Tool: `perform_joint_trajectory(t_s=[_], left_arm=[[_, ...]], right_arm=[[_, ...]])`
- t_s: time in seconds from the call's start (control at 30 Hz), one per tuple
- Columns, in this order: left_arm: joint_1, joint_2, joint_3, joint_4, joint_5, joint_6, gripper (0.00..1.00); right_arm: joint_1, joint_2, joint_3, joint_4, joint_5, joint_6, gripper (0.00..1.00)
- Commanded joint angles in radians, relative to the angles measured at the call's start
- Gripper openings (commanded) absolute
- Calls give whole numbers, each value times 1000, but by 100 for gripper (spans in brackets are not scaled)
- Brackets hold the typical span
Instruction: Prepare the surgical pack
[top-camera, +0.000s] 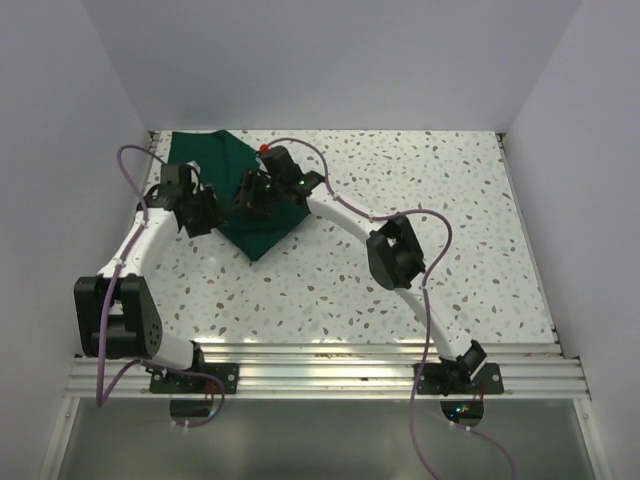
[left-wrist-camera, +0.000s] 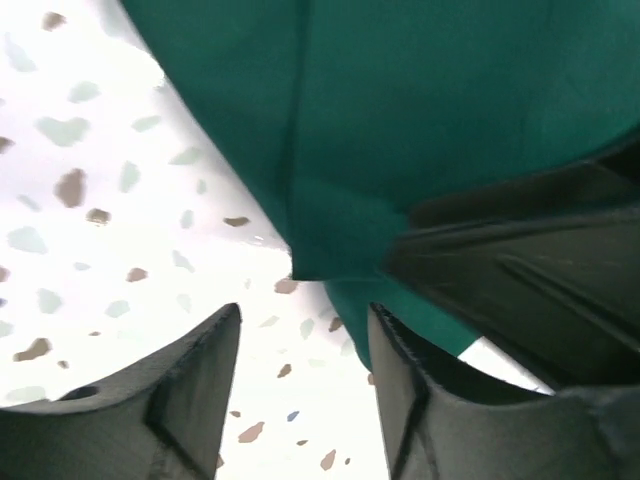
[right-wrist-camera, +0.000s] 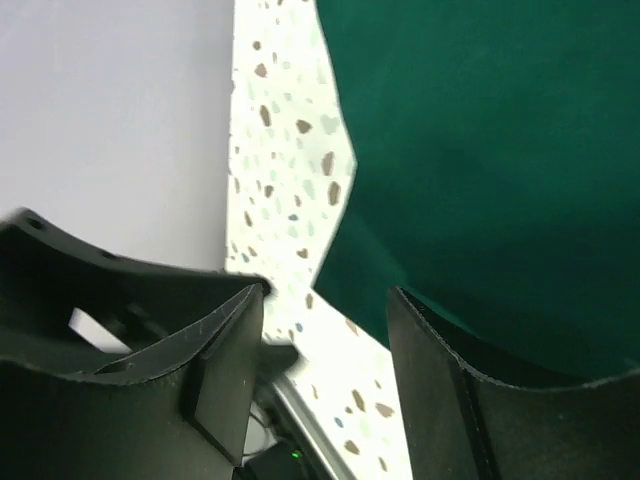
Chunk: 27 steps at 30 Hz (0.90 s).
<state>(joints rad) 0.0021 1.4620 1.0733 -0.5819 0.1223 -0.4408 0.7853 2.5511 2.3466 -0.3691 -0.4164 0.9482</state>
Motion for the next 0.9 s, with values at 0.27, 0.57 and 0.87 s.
perform_joint_trajectory(t_s=[0.27,0.57,0.87], left_arm=[[70,30,14,-10,17,17,17],[68,156,22,14,11,-12,4],[68,227,2,40,17,-38,1]], right_arm=[[-328,-163,-15,-116,76,-253,25],[-396,9,82,-32,-33,-262,0],[-370,84,5,91,-165,-210,0]])
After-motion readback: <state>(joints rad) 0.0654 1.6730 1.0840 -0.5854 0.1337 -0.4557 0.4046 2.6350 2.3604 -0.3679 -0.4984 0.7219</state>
